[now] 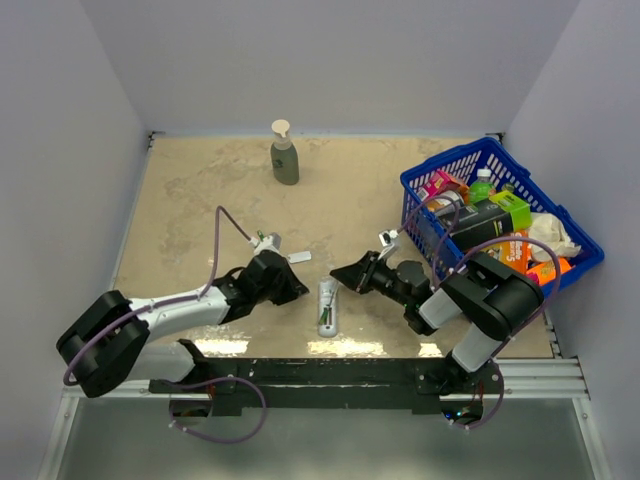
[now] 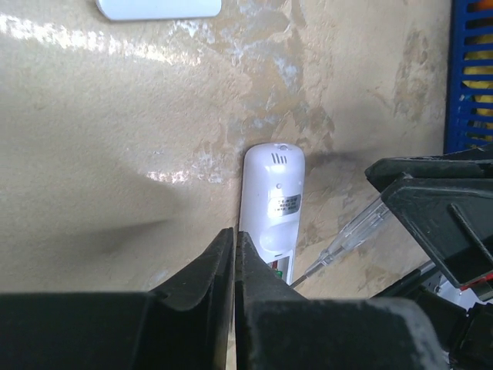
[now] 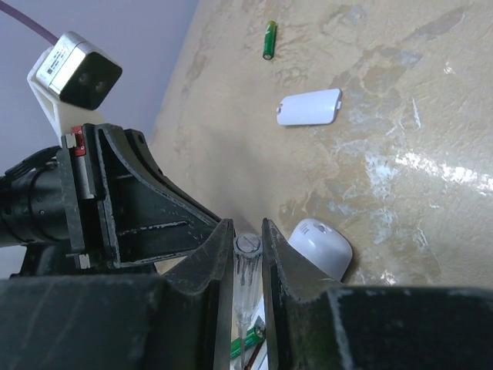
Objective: Unload the batteries from the remote control
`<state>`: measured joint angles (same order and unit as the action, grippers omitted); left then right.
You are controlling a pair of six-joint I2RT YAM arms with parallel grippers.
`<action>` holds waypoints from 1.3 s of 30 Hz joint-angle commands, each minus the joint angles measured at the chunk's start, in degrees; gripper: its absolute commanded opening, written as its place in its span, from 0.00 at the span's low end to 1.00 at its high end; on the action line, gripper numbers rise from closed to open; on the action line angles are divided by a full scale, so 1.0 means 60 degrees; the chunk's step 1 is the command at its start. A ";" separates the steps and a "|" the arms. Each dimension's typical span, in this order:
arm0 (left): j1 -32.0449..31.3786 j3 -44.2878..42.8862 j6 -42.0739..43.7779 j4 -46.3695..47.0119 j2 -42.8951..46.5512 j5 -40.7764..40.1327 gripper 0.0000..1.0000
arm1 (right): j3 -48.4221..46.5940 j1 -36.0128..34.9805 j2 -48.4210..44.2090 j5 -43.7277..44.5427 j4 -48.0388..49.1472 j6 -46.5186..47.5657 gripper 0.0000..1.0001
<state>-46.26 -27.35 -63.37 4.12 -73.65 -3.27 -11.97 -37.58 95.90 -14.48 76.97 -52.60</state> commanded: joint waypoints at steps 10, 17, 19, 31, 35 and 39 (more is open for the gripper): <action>0.0517 0.0311 0.0543 -0.0438 0.0966 -0.0085 0.14 | -0.1199 0.0023 -0.0221 0.0231 -0.1079 0.0197 0.00; 0.1190 0.0253 0.0821 -0.1707 0.1229 -0.0216 0.16 | -0.1433 0.0009 -0.0454 0.0055 -0.1328 0.0299 0.00; 0.1526 0.0034 0.0764 -0.2600 0.1477 -0.1132 0.16 | -0.1550 0.0009 -0.0718 -0.0076 -0.1853 0.0562 0.00; 0.2422 -0.0451 -0.1156 -0.6356 0.2871 -0.4378 0.00 | -0.2399 -0.0006 -0.4306 0.0215 -0.6204 0.2612 0.00; 0.2451 -0.0144 -0.1069 -0.5947 0.2578 -0.3983 0.00 | -0.3028 -0.0006 -0.4966 0.0889 -0.8137 0.3651 0.00; 0.2437 -0.0099 -0.0674 -0.5463 0.2241 -0.3295 0.00 | -0.4009 0.0009 -0.5216 0.1328 -1.0578 0.4297 0.00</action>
<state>-31.88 -28.40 -68.34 -31.68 -58.83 -25.28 -29.39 -37.58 66.50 -10.72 30.26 -33.89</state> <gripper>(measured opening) 0.012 0.192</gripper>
